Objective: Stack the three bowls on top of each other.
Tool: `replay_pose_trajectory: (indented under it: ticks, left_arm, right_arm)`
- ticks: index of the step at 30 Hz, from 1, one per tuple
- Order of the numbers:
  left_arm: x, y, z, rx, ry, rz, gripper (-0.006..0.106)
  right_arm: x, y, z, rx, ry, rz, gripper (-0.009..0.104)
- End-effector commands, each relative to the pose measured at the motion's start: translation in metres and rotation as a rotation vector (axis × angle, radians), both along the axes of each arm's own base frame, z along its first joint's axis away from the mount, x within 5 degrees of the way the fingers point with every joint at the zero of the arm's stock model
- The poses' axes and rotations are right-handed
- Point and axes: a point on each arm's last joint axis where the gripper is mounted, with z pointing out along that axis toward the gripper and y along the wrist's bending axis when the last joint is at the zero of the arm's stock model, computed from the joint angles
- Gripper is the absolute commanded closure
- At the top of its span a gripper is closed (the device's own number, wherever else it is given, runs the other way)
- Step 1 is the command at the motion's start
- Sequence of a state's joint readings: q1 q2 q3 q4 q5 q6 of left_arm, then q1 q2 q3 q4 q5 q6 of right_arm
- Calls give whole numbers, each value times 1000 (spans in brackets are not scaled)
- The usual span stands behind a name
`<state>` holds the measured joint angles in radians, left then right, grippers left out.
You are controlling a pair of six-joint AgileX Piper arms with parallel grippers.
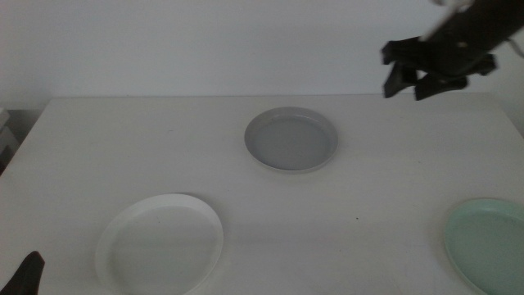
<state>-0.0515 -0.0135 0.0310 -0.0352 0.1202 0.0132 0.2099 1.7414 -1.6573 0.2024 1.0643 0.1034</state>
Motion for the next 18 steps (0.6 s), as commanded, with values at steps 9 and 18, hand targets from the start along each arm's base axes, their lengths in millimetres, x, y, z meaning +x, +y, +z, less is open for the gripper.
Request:
replay_pose_trajectory:
  ticks: [9, 18]
  left_arm:
    - [-1, 0, 10, -22, -95, 4, -4]
    - [-1, 0, 10, -22, -95, 4, -4]
  right_arm:
    - [87, 38, -37, 25, -6, 53, 12]
    - [125, 58, -94, 26, 49, 53, 27]
